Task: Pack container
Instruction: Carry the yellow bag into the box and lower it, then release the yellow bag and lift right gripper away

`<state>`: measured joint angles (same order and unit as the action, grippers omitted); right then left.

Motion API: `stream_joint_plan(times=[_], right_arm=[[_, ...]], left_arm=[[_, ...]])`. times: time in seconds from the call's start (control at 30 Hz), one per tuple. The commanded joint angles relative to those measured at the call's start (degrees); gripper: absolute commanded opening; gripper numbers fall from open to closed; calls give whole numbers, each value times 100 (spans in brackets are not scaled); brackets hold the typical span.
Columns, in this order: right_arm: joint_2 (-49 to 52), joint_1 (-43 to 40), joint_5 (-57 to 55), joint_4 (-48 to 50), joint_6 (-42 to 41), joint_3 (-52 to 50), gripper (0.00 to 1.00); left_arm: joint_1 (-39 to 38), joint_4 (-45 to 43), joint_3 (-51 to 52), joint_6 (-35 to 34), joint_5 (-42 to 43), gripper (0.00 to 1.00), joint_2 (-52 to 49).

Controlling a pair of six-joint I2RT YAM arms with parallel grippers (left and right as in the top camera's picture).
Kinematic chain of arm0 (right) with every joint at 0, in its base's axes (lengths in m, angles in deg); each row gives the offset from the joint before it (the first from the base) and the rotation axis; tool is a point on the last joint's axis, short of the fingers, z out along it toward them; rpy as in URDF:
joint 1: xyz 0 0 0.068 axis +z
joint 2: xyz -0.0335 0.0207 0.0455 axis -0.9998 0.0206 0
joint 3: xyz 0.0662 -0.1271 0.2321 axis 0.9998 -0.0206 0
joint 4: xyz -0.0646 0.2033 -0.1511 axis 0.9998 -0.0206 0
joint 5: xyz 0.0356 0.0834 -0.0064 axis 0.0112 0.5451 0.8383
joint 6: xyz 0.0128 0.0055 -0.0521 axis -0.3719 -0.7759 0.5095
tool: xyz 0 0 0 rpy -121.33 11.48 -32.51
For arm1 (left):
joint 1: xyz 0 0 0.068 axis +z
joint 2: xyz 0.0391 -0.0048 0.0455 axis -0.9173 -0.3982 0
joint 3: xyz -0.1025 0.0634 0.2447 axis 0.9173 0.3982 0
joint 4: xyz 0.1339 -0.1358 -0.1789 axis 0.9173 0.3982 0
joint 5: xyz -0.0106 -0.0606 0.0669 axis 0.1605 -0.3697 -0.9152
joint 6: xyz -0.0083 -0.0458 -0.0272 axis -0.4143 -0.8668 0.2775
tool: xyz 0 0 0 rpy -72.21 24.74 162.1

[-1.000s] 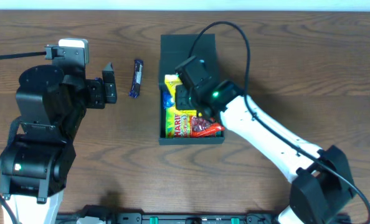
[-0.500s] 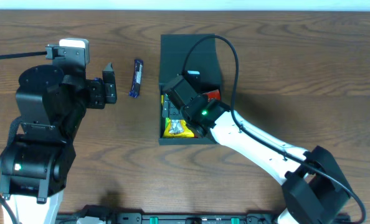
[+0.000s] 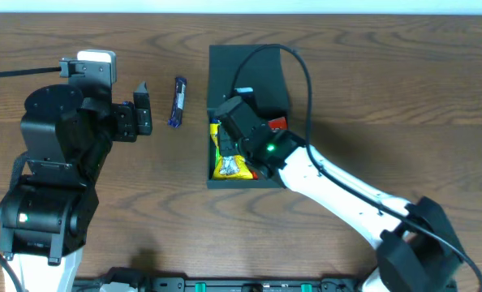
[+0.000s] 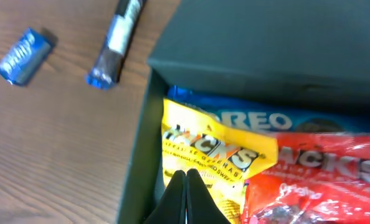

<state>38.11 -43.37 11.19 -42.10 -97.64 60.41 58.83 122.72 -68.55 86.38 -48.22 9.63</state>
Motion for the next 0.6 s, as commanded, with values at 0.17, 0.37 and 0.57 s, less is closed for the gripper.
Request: stream_joint_plan(times=[0.17, 0.37, 0.57], right_arm=[[868, -39, 125, -31, 157, 46, 2], [1060, -46, 81, -44, 157, 46, 1], [809, -76, 92, -57, 804, 208, 1]], left_arm=[[17, 13, -55, 28, -39, 95, 50], [20, 33, -55, 28, -39, 95, 50], [20, 214, -55, 417, -37, 95, 37]])
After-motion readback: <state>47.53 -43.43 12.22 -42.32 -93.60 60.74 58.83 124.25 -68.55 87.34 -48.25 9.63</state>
